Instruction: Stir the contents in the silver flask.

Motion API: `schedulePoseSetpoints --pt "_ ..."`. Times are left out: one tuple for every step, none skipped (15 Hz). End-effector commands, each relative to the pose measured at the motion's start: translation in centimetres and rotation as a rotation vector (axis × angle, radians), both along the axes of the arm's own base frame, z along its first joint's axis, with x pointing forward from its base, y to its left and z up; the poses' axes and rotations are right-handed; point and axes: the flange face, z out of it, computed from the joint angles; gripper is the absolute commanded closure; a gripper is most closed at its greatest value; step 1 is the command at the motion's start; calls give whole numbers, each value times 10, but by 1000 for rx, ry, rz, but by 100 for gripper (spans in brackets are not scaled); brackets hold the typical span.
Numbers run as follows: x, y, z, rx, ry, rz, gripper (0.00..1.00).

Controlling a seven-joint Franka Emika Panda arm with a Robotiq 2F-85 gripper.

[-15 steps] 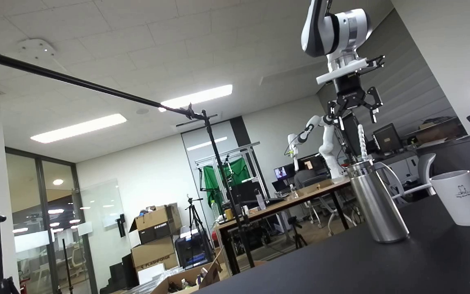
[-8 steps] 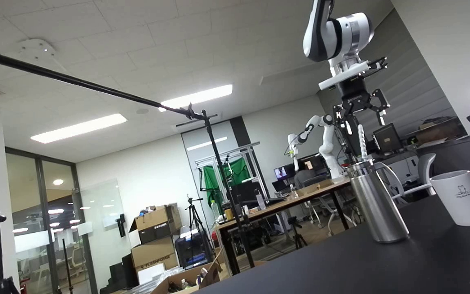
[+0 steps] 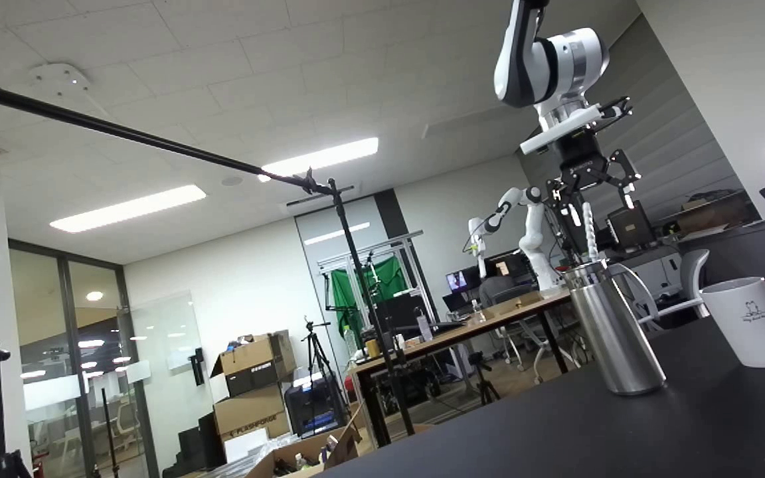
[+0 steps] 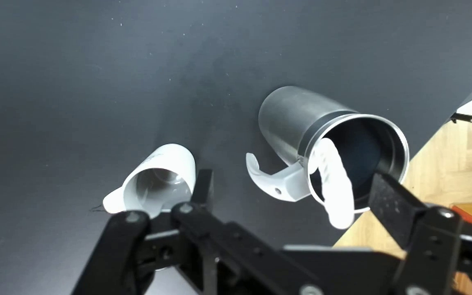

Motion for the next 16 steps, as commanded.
schedulePoseSetpoints --pt "10 5 -1 -12 11 -38 28" --pt "11 7 -3 -13 14 -39 30" --pt "11 7 -4 -14 14 -39 36" --pt "12 8 -6 -18 12 -36 45" --pt "13 9 -7 -21 14 -27 52" --pt "13 9 -7 -27 15 -6 58" --pt "15 9 -8 -42 10 -6 66" --pt "17 10 -8 -52 19 11 72" --pt "18 10 -8 -62 22 24 78" --pt "19 10 -7 -70 21 42 86" --pt "21 11 -6 -89 4 73 92" --pt "23 14 -5 -90 -3 110 98" --pt "24 17 -6 -85 10 152 99" --pt "25 21 -7 -79 15 189 99" --pt "26 25 -8 -81 20 224 96" --pt "26 28 -9 -82 25 251 96"
